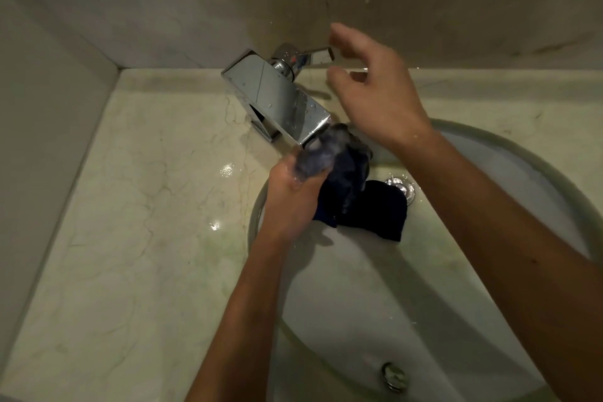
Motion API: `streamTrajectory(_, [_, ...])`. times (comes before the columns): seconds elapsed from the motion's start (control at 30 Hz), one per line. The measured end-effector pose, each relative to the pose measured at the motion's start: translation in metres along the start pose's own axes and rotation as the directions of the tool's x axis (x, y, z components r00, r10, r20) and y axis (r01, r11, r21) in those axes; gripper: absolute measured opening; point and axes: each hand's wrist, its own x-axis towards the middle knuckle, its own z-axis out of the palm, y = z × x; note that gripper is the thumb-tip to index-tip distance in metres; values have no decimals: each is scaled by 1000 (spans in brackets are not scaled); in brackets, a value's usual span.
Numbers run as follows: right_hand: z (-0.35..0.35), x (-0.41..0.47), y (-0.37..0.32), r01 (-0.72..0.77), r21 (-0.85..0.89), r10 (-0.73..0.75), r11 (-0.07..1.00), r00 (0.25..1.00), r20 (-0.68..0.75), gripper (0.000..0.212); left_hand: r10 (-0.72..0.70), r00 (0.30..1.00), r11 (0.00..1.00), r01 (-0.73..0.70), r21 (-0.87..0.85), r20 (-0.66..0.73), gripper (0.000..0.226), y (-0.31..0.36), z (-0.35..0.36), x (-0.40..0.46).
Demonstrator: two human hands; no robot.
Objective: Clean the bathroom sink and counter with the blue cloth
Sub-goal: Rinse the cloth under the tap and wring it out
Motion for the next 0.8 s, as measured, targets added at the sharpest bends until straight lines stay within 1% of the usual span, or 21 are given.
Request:
streamTrajectory(0.03, [1, 4, -4, -31, 47, 30, 998, 999, 28, 50, -9, 1000, 1000, 10, -16, 13, 16, -2, 0, 0])
streamTrajectory(0.1, [3, 7, -8, -77, 129, 77, 989, 997, 8, 47, -1, 1000, 1000, 1, -24, 21, 8, -4, -1, 0])
streamTrajectory(0.17, [5, 2, -9, -89, 177, 91, 980, 996, -6, 48, -1, 1000, 999, 1, -36, 5, 11, -3, -1, -3])
streamTrajectory(0.2, [6, -2, -7, -87, 201, 86, 976, 996, 11, 49, -10, 1000, 998, 11, -60, 14, 11, -2, -1, -5])
streamTrajectory(0.27, [2, -11, 1, -103, 312, 88, 945, 994, 60, 47, -57, 997, 988, 64, -138, 60, 16, 2, 0, -9])
streamTrajectory(0.3, [-3, -17, 8, -118, 366, 95, 923, 992, 79, 42, -75, 992, 976, 93, -199, 98, 20, 4, 0, -11])
streamTrajectory(0.33, [-11, -22, 14, -143, 379, 109, 914, 988, 109, 34, -75, 988, 961, 108, -256, 136, 23, 8, 1, -13])
streamTrajectory(0.37, [-19, -29, 20, -190, 340, 136, 921, 975, 177, 30, -64, 983, 946, 115, -303, 172, 26, 11, 1, -14])
streamTrajectory(0.4, [-27, -37, 26, -255, 274, 172, 927, 940, 293, 35, -49, 977, 933, 119, -340, 209, 29, 14, 2, -14])
streamTrajectory(0.43, [-33, -46, 33, -321, 204, 212, 925, 880, 424, 45, -40, 970, 923, 128, -363, 240, 30, 17, 4, -15])
streamTrajectory(0.47, [-37, -55, 40, -370, 140, 248, 919, 814, 525, 51, -35, 963, 919, 136, -370, 268, 31, 20, 5, -15])
streamTrajectory(0.5, [-40, -63, 48, -384, 82, 273, 920, 775, 570, 52, -35, 957, 924, 141, -354, 288, 33, 21, 6, -15])
streamTrajectory(0.53, [-42, -69, 55, -371, 30, 290, 928, 771, 567, 51, -38, 953, 939, 137, -315, 302, 33, 21, 7, -15])
streamTrajectory(0.6, [-50, -77, 68, -340, -17, 303, 940, 812, 499, 48, -8, 938, 985, 68, -161, 346, 29, 17, 4, -13])
streamTrajectory(0.63, [-57, -79, 74, -327, -27, 303, 945, 840, 450, 44, 4, 917, 997, 27, -72, 398, 32, 15, 2, -11])
streamTrajectory(0.67, [-64, -80, 79, -317, -31, 301, 948, 860, 411, 38, 3, 888, 1000, -11, 15, 459, 40, 11, 1, -10])
streamTrajectory(0.7, [-70, -82, 83, -309, -35, 298, 951, 874, 384, 31, 5, 860, 993, -65, 101, 510, 46, 9, 2, -9])
streamTrajectory(0.73, [-76, -83, 86, -300, -38, 293, 953, 883, 367, 27, 34, 841, 973, -152, 176, 541, 48, 7, 5, -8])
streamTrajectory(0.8, [-87, -89, 89, -297, -35, 292, 954, 900, 324, 28, 159, 824, 897, -351, 270, 543, 49, 11, 17, -10])
